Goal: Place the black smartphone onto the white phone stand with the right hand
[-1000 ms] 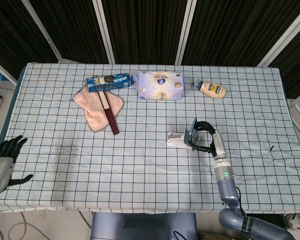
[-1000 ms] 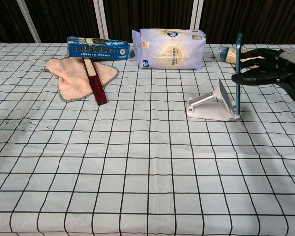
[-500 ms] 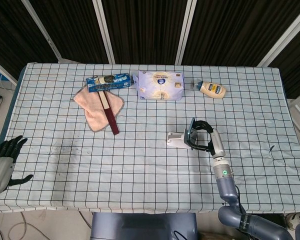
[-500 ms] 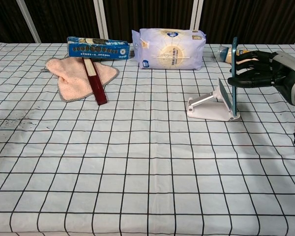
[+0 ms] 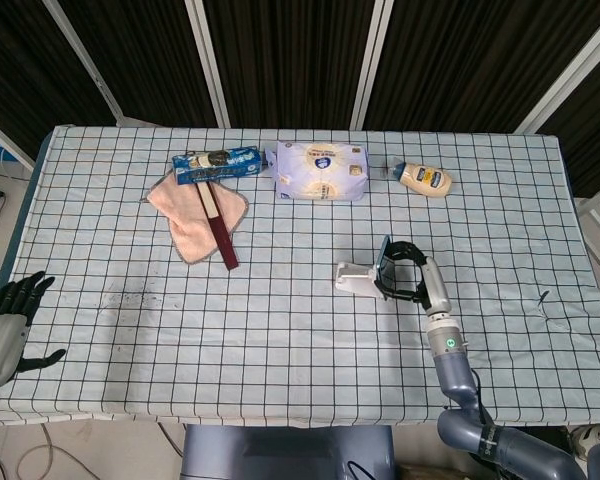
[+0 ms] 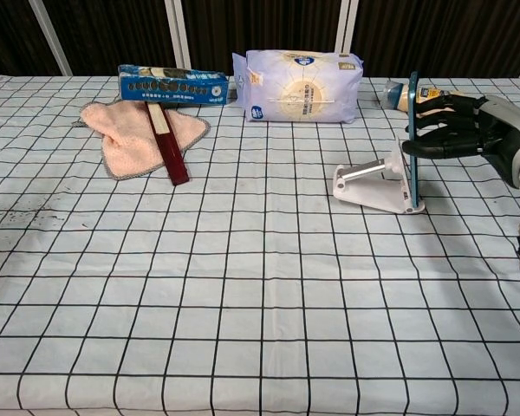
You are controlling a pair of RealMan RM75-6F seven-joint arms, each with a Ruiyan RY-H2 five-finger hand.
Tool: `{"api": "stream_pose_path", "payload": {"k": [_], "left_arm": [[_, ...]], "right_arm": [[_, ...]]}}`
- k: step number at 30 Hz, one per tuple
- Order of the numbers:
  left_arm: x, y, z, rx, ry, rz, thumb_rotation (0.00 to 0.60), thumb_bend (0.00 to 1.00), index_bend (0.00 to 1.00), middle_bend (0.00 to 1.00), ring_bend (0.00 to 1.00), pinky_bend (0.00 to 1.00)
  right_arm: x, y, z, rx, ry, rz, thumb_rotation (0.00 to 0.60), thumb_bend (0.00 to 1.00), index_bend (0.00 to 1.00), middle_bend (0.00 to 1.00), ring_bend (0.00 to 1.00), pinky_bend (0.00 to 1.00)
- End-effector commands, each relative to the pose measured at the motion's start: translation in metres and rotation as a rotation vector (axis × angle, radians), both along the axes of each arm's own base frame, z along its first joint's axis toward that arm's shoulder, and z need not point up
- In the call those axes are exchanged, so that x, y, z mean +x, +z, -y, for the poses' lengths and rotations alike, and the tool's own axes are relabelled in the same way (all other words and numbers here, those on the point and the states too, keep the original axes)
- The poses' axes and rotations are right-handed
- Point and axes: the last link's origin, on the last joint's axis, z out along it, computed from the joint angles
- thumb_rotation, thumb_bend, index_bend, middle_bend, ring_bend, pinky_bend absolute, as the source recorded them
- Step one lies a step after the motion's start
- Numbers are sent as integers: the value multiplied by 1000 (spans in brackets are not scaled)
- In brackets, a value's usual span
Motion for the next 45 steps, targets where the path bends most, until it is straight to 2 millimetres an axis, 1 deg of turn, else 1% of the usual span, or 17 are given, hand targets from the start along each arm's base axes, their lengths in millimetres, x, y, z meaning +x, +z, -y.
{"api": "stream_pose_path", "payload": {"k": [1, 13, 27, 33, 39, 45], "left_arm": [[0, 0, 0, -2, 1, -1, 600, 0, 0, 0, 0, 0], [0, -1, 0, -2, 0, -2, 600, 0, 0, 0, 0, 0], [0, 0, 0, -1, 3, -1, 600, 0, 0, 0, 0, 0], [0, 0, -1, -1, 3, -1, 600, 0, 0, 0, 0, 0], [0, 0, -1, -1, 3, -1, 600, 0, 0, 0, 0, 0], [0, 0, -1, -1, 4, -1, 600, 0, 0, 0, 0, 0]], "right_arm": [[0, -1, 1, 0, 4, 1, 600, 720, 697, 609, 556, 191], [6, 0, 2, -11, 11, 42, 600, 720, 697, 609, 556, 191], [2, -6, 2, -3, -4, 27, 600, 719, 697, 607, 555, 191], [2, -8, 1, 2, 1, 21, 600, 718, 697, 584, 524, 191], [2, -10, 0, 9, 7, 10, 600, 677, 697, 552, 487, 185], [1, -11, 0, 17, 11, -4, 600, 631, 691, 540, 474, 184]]}}
